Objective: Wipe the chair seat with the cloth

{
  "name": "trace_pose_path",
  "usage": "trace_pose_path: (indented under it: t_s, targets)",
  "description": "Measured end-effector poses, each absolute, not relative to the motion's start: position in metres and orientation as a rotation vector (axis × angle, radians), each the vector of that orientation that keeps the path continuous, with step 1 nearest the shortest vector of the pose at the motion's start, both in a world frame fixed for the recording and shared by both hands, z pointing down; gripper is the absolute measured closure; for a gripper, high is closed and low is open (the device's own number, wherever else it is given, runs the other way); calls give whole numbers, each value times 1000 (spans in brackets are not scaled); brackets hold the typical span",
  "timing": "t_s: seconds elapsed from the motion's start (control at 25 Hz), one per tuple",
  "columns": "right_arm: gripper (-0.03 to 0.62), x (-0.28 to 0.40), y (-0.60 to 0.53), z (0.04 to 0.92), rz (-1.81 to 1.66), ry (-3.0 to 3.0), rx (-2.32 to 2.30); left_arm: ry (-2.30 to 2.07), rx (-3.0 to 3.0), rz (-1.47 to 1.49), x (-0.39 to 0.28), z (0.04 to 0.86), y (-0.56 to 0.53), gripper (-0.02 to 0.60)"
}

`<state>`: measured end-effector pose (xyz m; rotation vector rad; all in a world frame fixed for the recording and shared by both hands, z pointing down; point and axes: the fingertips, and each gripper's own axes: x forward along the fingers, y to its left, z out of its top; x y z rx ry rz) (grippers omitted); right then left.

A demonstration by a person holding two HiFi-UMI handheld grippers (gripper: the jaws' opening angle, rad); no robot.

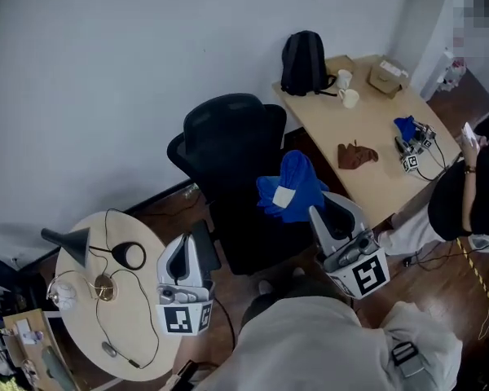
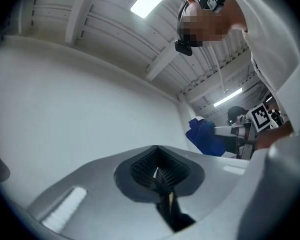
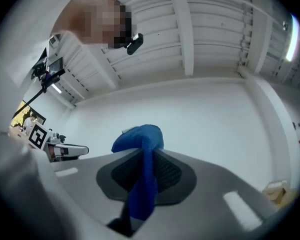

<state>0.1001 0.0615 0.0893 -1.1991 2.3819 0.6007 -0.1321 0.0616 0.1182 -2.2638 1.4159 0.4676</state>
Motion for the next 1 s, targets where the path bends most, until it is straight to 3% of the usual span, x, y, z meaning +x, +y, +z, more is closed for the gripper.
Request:
trace_pose_path:
  t_s: [0.48,1.0]
  targets:
    - [536,109,153,84,543,2405,-1091,1435,-2311,442,-111,125,140,514]
    - [536,225,381,138,467,2420,-1008,1456,-2307,405,8,176,368,514]
